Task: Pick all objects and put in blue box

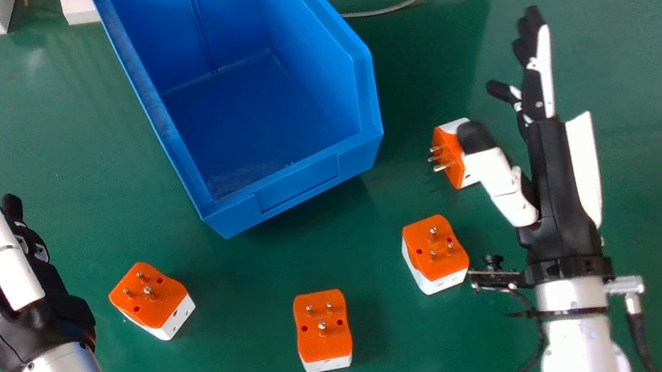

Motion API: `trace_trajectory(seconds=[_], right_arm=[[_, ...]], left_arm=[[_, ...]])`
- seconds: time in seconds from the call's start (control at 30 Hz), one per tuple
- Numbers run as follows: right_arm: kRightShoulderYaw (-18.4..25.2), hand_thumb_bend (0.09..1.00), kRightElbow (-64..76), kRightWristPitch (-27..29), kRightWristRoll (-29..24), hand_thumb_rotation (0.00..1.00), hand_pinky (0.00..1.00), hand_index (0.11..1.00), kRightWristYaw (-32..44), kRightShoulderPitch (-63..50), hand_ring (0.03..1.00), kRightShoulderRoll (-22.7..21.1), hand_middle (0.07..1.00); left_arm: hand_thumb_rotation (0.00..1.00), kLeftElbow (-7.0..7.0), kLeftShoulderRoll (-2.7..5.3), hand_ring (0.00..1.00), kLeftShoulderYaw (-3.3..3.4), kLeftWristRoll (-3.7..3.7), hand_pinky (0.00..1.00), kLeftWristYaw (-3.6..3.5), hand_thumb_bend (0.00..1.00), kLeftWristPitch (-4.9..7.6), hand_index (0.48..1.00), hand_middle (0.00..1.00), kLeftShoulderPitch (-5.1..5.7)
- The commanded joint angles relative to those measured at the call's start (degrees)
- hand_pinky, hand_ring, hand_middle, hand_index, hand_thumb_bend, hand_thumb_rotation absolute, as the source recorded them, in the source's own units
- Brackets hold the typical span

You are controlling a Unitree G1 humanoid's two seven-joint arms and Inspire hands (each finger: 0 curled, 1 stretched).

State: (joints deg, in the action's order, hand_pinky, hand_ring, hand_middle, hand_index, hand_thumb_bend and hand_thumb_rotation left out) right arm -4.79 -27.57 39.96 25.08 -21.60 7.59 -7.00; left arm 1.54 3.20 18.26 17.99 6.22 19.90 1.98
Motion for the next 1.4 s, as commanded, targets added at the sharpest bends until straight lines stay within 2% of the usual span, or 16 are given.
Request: trace_trajectory(seconds=[0.0, 0.1, 0.23, 0.33, 0.43, 0.5, 0.57, 0.6, 0.7, 0.8, 0.9, 0.97, 1.07, 1.2, 1.37], right_arm=[[-0.7, 0.984, 3.1, -2.0, 0.7, 0.46, 0.79, 0.946, 2.8, -0.6, 0.91, -2.5, 0.939], [-1.4, 0.994, 6.1, -6.9, 0.6, 0.43, 0.81, 0.933, 7.3, -1.6, 0.928, -4.2, 0.94], [-2.7, 0.978, 11.2, -15.0, 1.7, 0.44, 0.78, 0.933, 12.6, -2.9, 0.937, -5.9, 0.946], [-3.4, 0.962, 14.9, -20.3, 2.4, 0.44, 0.77, 0.929, 16.2, -3.7, 0.942, -6.8, 0.954], [-4.1, 0.951, 17.0, -23.6, 3.5, 0.44, 0.76, 0.919, 18.4, -4.0, 0.938, -7.7, 0.954], [-4.6, 0.948, 18.0, -25.3, 3.4, 0.44, 0.76, 0.916, 19.8, -4.1, 0.942, -8.1, 0.957], [-4.8, 0.948, 16.5, -22.8, 1.1, 0.44, 0.76, 0.915, 21.1, -3.5, 0.94, -8.6, 0.955], [-4.9, 0.947, 15.3, -20.9, 0.1, 0.44, 0.76, 0.913, 21.5, -3.0, 0.939, -8.8, 0.954], [-5.3, 0.964, 11.7, -17.1, -0.8, 0.39, 0.78, 0.902, 21.3, -1.6, 0.929, -9.2, 0.932], [-6.3, 0.985, 8.1, -16.2, 2.7, 0.39, 0.78, 0.897, 18.7, 0.2, 0.932, -10.0, 0.929], [-8.2, 0.996, 2.3, -16.7, 8.4, 0.4, 0.76, 0.893, 13.2, 2.9, 0.93, -10.7, 0.926], [-9.3, 0.996, -1.5, -17.4, 10.8, 0.4, 0.76, 0.893, 10.9, 4.8, 0.93, -11.1, 0.926], [-10.7, 1.0, -6.0, -17.7, 12.5, 0.46, 0.76, 0.887, 9.1, 7.2, 0.936, -11.3, 0.929], [-12.2, 1.0, -10.6, -17.1, 12.9, 0.45, 0.76, 0.88, 7.7, 9.7, 0.938, -11.8, 0.927], [-13.5, 1.0, -14.8, -15.9, 13.5, 0.46, 0.76, 0.88, 6.1, 11.8, 0.94, -12.8, 0.93]], left_arm=[[0.81, -0.94, 0.19, 1.0, -0.15, -1.02, 1.0, -0.2, 0.51, 0.74, 1.0, 1.0, -0.04], [0.81, -1.02, 0.2, 1.0, -0.27, -1.09, 1.0, -0.2, 0.51, 0.6, 1.0, 1.0, 0.02], [0.8, -1.01, 0.26, 1.0, -0.27, -0.77, 1.0, -0.43, 0.52, 0.69, 1.0, 1.0, 0.04], [0.8, -1.09, 0.21, 1.0, -0.22, -0.31, 1.0, -0.89, 0.52, 0.82, 1.0, 1.0, 0.17], [0.8, -1.18, 0.33, 1.0, -0.08, -0.5, 1.0, -0.46, 0.52, 0.6, 1.0, 1.0, 0.14], [0.8, -1.09, 0.32, 1.0, -0.1, -0.65, 1.0, -0.47, 0.52, 0.73, 1.0, 1.0, 0.13], [0.8, -1.15, 0.37, 1.0, -0.17, -0.73, 1.0, -0.41, 0.52, 0.74, 1.0, 1.0, 0.11], [0.79, -1.09, 0.33, 1.0, -0.16, -0.54, 1.0, -0.57, 0.52, 0.81, 1.0, 1.0, 0.03], [0.8, -1.07, 0.29, 1.0, -0.15, -0.65, 1.0, -0.54, 0.52, 0.95, 1.0, 1.0, -0.07], [0.8, -1.32, 0.44, 1.0, -0.17, -0.6, 1.0, -0.23, 0.52, 0.59, 1.0, 1.0, -0.12], [0.8, -1.36, 0.4, 1.0, -0.3, -0.74, 1.0, -0.24, 0.52, 0.59, 1.0, 1.0, -0.1], [0.8, -1.24, 0.55, 1.0, -0.24, -0.31, 1.0, -0.36, 0.52, 0.72, 1.0, 1.0, -0.27], [0.79, -1.18, 0.64, 1.0, -0.21, 0.09, 1.0, -0.53, 0.51, 0.84, 1.0, 1.0, -0.49], [0.81, -1.44, 0.56, 1.0, -0.16, -0.44, 1.0, -0.08, 0.49, 0.89, 1.0, 1.0, -0.68], [0.83, -1.74, 0.37, 1.0, -0.09, -0.34, 1.0, -0.13, 0.48, 0.75, 1.0, 1.0, -0.73]])
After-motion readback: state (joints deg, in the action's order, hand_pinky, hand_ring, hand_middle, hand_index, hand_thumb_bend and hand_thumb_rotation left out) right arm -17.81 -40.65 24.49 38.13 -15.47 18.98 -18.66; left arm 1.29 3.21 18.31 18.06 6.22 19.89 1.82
